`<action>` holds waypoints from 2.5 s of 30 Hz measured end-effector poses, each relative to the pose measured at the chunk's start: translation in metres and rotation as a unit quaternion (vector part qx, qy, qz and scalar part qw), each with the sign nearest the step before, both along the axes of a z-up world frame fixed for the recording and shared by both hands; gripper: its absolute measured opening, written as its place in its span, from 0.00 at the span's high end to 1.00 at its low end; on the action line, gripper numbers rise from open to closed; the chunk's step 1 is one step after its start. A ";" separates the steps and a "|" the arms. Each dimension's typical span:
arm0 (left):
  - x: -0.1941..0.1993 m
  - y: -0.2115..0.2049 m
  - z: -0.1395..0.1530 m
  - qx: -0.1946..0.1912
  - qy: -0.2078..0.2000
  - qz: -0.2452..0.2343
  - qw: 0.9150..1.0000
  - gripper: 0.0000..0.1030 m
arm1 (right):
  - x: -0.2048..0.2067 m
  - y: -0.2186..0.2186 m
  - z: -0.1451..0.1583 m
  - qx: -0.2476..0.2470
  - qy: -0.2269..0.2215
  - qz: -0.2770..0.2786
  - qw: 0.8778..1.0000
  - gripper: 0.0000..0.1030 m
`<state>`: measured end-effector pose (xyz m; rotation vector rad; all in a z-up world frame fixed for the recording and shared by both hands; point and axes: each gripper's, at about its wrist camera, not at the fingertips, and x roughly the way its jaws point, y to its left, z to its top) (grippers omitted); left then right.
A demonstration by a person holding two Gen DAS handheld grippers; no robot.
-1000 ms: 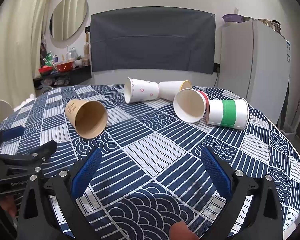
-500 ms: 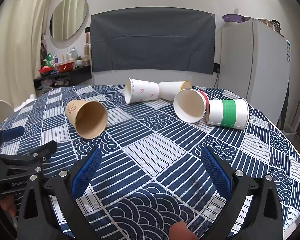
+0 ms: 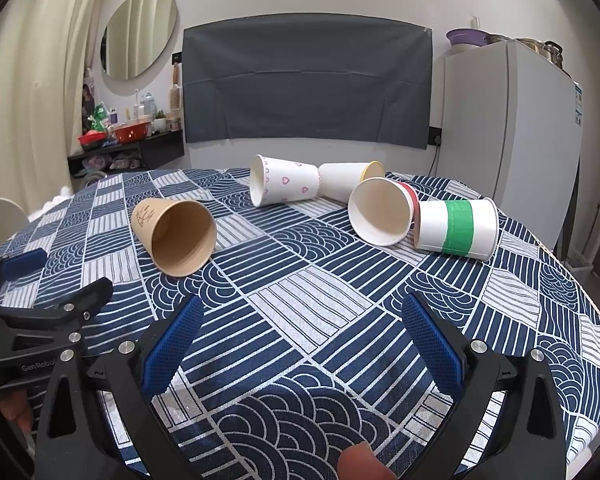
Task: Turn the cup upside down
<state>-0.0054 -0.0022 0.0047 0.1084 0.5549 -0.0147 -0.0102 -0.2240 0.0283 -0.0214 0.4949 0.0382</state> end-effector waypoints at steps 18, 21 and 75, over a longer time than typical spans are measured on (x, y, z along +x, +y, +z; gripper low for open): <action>0.013 -0.016 0.009 -0.008 0.027 -0.043 0.999 0.06 | 0.013 -0.039 0.014 -0.030 0.022 -0.002 0.999 0.07; 0.016 -0.029 0.018 0.001 0.024 -0.049 0.999 0.06 | 0.018 -0.050 0.021 -0.048 0.021 -0.009 0.999 0.07; 0.137 -0.220 0.022 0.127 0.143 -0.190 0.963 0.06 | 0.141 -0.173 -0.010 -0.192 0.163 0.265 0.931 0.22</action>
